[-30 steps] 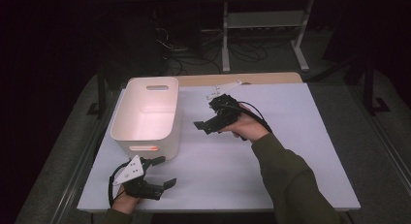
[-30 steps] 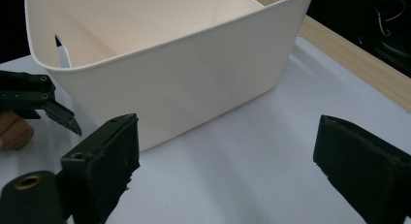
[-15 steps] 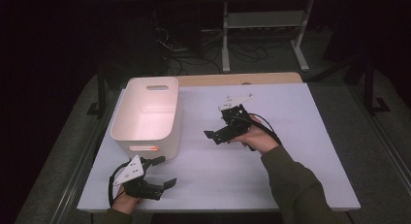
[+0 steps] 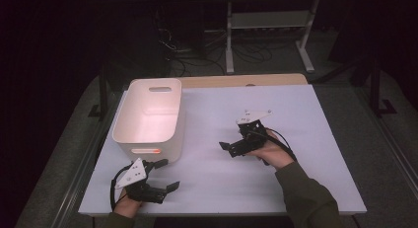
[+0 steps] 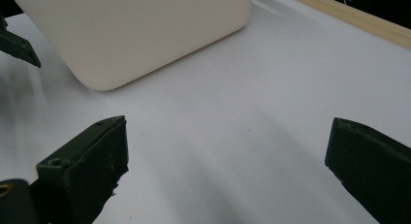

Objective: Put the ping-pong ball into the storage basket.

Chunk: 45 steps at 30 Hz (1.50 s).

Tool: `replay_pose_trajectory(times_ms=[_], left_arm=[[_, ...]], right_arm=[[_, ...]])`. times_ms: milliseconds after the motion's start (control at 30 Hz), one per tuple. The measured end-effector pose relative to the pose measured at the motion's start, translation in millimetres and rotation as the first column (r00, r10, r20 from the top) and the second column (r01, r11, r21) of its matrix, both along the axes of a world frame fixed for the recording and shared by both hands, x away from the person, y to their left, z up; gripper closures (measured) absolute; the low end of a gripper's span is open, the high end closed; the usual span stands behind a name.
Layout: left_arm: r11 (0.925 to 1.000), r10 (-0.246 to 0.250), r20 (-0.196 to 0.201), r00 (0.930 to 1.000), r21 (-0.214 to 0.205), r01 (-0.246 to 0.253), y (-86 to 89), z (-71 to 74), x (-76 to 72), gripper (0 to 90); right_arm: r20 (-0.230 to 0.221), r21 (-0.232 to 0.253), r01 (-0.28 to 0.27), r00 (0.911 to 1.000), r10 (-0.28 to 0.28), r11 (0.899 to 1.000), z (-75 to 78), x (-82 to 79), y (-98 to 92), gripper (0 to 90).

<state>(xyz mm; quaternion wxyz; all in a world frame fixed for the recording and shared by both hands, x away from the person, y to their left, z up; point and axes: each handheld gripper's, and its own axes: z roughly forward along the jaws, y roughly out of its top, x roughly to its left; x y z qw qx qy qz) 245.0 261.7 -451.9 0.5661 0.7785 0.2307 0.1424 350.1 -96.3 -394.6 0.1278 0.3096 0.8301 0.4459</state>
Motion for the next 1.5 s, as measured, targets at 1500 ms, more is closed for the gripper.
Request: replay_pose_trajectory(times_ms=[1500], left_arm=[[1.0,0.0,-0.006,1.0,0.005,0.0,-0.6,0.0,0.5,14.0]], right_arm=[[0.005,0.064,0.168,0.9856,-0.169,0.984,-33.7,-61.1,-92.2,0.9]])
